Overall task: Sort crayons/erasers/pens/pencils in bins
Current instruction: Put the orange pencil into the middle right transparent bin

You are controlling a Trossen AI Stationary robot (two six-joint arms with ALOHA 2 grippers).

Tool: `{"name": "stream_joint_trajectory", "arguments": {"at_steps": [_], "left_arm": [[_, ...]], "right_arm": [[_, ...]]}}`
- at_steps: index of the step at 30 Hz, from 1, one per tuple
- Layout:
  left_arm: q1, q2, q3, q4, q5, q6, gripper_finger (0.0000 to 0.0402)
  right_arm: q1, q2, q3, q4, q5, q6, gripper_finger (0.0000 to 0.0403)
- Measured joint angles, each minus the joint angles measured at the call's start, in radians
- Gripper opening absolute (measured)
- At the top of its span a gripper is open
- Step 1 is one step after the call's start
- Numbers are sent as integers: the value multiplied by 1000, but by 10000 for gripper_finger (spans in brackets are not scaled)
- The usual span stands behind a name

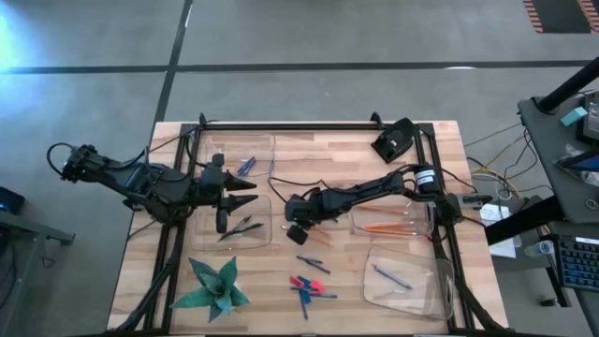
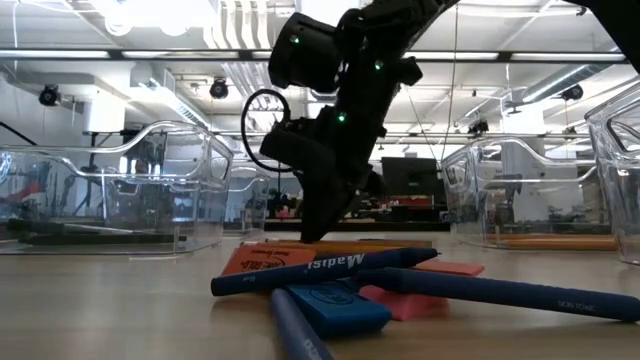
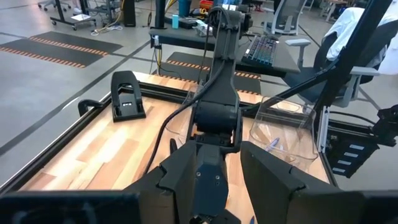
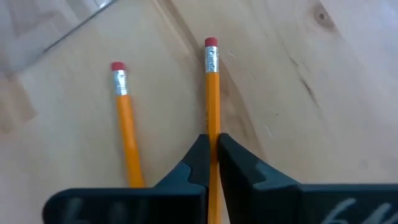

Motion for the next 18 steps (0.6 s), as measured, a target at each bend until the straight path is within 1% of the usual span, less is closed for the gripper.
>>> {"name": "stream_joint_trajectory", "arguments": {"at_steps": [4, 8, 13, 18], "left_arm": [[-1, 0, -1, 2, 0, 0, 114], [-1, 0, -1, 2, 0, -1, 114], [-1, 0, -2, -1, -1, 0, 114], [-1, 0, -2, -3, -1, 0, 114]], "right_arm": [[0, -27, 45, -97, 1, -23, 13], [0, -73, 63, -136, 3, -53, 11], [0, -197, 64, -192, 6, -99, 11], [0, -332, 51, -350, 53, -114, 11]]}}
